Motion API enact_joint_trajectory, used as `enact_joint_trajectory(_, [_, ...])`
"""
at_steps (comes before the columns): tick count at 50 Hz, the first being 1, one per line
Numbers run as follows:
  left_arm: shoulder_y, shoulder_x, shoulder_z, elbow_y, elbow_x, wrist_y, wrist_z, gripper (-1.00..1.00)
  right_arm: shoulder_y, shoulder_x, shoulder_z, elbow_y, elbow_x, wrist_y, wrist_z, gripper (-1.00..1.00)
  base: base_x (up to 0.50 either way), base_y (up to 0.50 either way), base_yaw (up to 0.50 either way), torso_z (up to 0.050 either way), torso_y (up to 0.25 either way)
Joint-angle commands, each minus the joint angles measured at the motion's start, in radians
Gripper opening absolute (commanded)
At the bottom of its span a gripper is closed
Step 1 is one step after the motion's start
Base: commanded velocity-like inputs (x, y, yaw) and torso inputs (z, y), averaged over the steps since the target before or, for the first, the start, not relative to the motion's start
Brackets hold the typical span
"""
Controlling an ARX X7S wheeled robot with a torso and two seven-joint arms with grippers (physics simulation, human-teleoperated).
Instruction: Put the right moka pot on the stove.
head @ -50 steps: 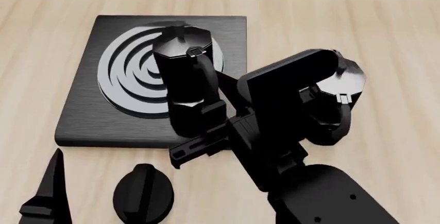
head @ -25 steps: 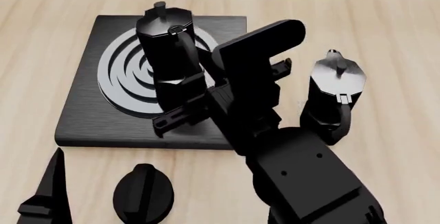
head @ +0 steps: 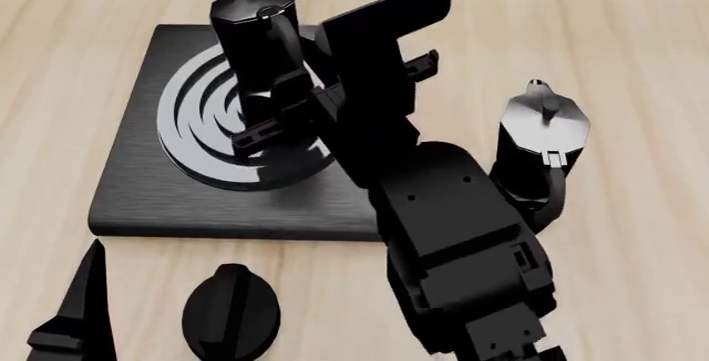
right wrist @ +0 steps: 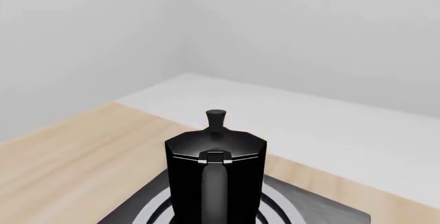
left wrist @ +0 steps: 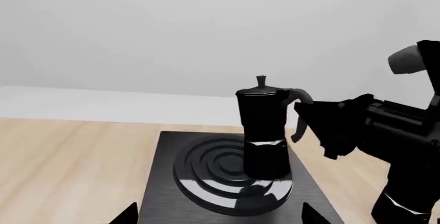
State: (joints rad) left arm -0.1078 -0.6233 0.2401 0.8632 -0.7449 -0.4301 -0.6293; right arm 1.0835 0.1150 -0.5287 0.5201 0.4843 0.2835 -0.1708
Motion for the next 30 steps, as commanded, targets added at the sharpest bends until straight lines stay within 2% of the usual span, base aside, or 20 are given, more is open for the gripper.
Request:
enact_joint_trajectory(1, [0.002, -0.004, -0.002, 0.003, -0.013, 0.006, 0.004, 1.00, 0.111, -0.097, -0.005, 0.297, -0.038, -0.166, -0.069, -1.00, 0.00, 0.00, 0.00, 0.000, 0.000])
enact_joint_trajectory(5, [0.009, -0.006, -0.003, 0.003, -0.011, 0.015, 0.010, 1.00, 0.159, -0.114, -0.074, 0.391, 0.034, -0.218, -0.055, -1.00, 0.00, 0.00, 0.00, 0.003, 0.003])
enact_joint_trajectory(18, [0.002, -0.011, 0.001, 0.005, -0.013, 0.011, 0.004, 1.00, 0.271, -0.114, -0.601, 0.581, 0.524, -0.435, 0.006, -1.00, 0.00, 0.00, 0.00, 0.000, 0.001])
enact_joint_trajectory(24, [0.006, -0.011, 0.003, 0.005, -0.008, 0.017, 0.005, 1.00, 0.256, -0.106, -0.663, 0.586, 0.569, -0.456, 0.005, -1.00, 0.00, 0.00, 0.00, 0.000, 0.002])
enact_joint_trajectory(30, [0.006, -0.010, 0.002, 0.002, -0.007, 0.019, 0.002, 1.00, 0.227, -0.040, -0.673, 0.471, 0.576, -0.418, 0.057, -1.00, 0.00, 0.00, 0.00, 0.000, 0.000])
